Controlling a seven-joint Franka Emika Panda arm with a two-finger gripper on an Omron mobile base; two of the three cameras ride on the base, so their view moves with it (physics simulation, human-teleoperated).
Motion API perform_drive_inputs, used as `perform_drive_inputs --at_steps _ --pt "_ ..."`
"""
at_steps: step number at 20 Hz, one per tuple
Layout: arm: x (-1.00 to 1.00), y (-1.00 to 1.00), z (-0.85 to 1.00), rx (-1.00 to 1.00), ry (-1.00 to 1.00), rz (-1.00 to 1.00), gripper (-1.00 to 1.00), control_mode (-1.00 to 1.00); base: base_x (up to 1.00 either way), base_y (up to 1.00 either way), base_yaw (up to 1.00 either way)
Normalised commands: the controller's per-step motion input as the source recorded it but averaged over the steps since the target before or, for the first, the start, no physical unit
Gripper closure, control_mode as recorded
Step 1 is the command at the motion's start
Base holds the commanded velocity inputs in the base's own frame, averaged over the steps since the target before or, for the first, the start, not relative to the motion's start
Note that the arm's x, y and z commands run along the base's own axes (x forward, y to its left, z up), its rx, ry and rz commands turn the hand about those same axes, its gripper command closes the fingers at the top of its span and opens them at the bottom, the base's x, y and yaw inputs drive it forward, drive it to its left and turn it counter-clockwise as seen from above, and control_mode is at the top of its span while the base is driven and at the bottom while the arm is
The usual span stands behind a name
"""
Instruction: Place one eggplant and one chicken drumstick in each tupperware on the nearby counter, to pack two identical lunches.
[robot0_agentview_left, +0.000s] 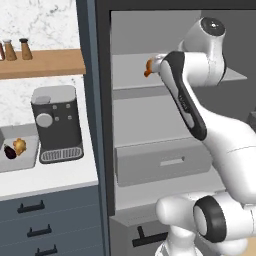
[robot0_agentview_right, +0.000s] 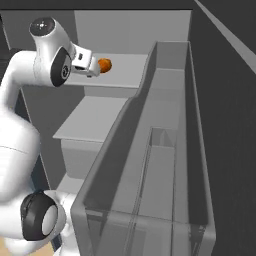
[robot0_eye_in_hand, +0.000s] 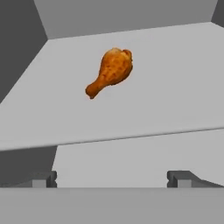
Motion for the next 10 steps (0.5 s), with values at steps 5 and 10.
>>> perform_drive_inputs --at_steps 5,10 --pt "0.94 0.07 -0.02 0.00 0.11 -0.03 -1.00 -1.00 0.00 0.00 0.00" --pt "0.83 0.05 -0.09 0.00 0.06 -0.01 -1.00 -1.00 0.00 0.00 0.00"
